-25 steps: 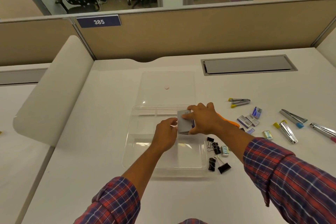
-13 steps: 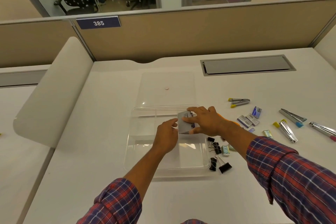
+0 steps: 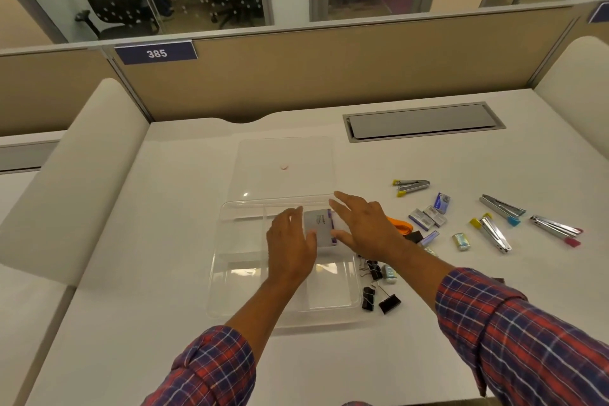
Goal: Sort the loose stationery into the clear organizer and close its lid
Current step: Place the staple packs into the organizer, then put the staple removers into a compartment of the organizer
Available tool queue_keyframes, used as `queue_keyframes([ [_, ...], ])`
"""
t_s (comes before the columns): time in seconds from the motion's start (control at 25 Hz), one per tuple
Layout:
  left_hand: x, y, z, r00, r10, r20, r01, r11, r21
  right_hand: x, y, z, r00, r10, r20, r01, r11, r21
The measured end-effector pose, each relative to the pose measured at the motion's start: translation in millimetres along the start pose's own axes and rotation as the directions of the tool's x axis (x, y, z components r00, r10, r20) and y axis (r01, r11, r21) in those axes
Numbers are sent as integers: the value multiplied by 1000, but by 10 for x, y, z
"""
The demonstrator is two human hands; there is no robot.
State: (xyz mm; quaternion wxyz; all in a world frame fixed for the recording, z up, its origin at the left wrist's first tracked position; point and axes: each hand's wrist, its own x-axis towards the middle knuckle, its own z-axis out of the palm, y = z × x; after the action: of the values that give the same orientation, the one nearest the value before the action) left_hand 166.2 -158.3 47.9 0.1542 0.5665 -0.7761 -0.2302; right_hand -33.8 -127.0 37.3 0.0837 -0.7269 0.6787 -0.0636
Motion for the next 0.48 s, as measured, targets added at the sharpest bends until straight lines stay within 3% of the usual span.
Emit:
queue_keyframes([
  [0.16, 103, 259, 174, 984, 166, -60, -155, 975, 161, -167, 177, -53, 993, 117, -24, -117, 993, -28],
  [0.48, 424, 1143, 667, 951, 310, 23, -308, 930, 200, -679, 1034, -304, 975, 207, -81, -210, 977, -32],
])
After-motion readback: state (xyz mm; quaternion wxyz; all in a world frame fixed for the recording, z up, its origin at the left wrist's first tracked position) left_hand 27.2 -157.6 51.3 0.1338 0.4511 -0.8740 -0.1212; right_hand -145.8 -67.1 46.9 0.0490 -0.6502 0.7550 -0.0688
